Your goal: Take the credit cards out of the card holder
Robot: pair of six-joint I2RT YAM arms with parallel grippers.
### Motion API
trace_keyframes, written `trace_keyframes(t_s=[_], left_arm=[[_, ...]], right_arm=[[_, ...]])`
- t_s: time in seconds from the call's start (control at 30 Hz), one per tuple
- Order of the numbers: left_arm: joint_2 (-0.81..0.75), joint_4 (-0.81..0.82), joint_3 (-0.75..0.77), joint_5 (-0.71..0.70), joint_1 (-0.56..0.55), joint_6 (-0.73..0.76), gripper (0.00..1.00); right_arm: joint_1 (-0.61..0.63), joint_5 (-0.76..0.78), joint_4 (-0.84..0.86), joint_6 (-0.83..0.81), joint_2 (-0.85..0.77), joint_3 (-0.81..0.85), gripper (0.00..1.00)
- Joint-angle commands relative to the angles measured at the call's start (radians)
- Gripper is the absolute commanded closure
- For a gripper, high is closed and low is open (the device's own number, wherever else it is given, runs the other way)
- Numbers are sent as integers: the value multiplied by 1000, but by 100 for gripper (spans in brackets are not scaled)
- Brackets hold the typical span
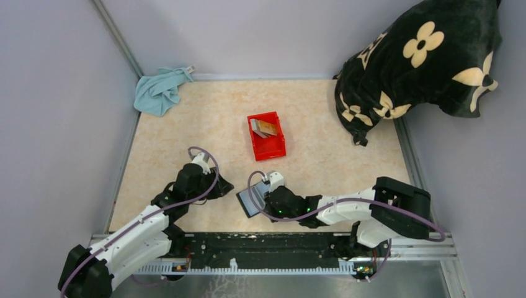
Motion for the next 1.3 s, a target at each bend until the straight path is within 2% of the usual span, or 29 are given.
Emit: trace_keyframes(t_s=[0.0,0.07,0.1,0.17,0.2,0.27,0.33,0.4,0.53,0.6,0.8,1.03,1.27], left_arm=[[-12,29,-21,29,-2,-21,76],[-1,73,-39,64,-2,-33,96],[12,94,-49,83,-2,-42,100],[34,145,-70,108,-3,-59,100],[45,164,-75,116,-4,-65,100],[69,182,-81,121,-4,-70,99],[78,178,-80,110,-4,-69,88],[71,164,-77,93,-4,-63,70],[48,118,-63,43,-4,-38,35],[50,70,-43,19,-2,-21,26],[48,-55,-14,-84,-2,-26,26],[23,-34,-56,-88,-3,-49,26],[33,-27,-63,-88,-2,-43,27]], right_arm=[[12,56,-50,-58,-117,41,100],[3,103,-94,-85,-166,54,100],[-11,108,-109,-99,-181,61,100],[-48,98,-130,-126,-198,72,100],[-65,90,-135,-142,-199,78,96],[-81,101,-167,-188,-186,110,77],[-80,101,-204,-231,-151,164,57],[-77,94,-232,-255,-96,226,47],[-53,116,-252,-288,14,312,43],[-40,126,-274,-295,74,353,42],[-2,146,-307,-297,186,428,40],[34,146,-323,-292,241,460,32],[61,160,-338,-288,291,479,30]])
